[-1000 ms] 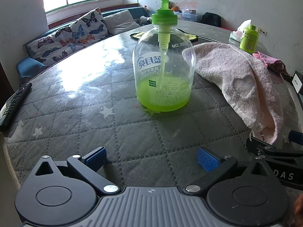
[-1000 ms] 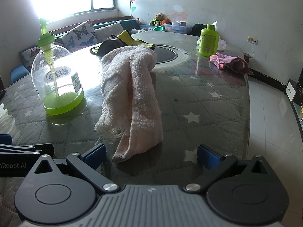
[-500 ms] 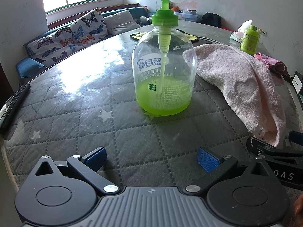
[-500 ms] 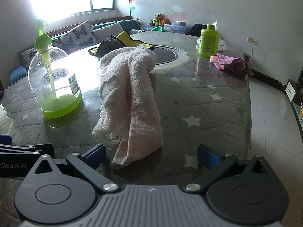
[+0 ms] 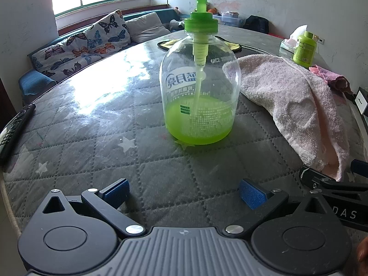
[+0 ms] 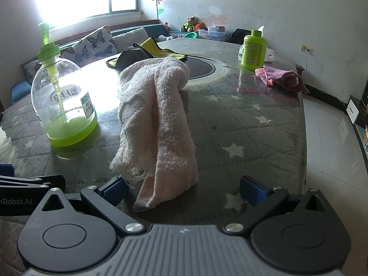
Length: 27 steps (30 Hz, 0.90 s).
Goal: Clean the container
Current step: 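Lower the open right tool over the towel's end while the left tool nears the bottle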
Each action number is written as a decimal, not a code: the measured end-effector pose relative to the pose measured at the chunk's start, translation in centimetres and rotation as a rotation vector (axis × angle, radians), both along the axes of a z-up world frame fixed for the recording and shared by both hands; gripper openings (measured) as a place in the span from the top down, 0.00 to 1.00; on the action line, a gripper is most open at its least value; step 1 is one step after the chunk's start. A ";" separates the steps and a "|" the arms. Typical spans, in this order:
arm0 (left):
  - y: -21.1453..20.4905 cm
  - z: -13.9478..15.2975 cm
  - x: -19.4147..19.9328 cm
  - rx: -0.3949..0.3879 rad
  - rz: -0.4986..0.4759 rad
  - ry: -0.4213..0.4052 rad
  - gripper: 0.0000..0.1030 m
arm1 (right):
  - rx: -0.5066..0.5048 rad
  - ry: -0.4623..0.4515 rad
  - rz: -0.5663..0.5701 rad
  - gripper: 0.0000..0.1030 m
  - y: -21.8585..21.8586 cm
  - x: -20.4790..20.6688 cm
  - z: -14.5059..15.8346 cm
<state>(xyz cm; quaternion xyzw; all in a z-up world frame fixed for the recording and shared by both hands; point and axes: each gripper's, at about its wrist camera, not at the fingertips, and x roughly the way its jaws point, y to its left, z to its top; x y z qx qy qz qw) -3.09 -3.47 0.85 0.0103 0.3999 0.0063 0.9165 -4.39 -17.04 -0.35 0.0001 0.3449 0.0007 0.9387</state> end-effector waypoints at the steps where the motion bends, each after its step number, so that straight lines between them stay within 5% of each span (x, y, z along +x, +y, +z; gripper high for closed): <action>1: 0.0 0.0 0.0 0.000 0.000 0.000 0.00 | 0.000 0.000 0.000 0.00 0.0 0.1 0.0; 27: 0.2 0.2 1.5 -0.002 0.001 0.012 0.00 | 0.000 0.010 0.006 0.00 0.0 1.5 0.1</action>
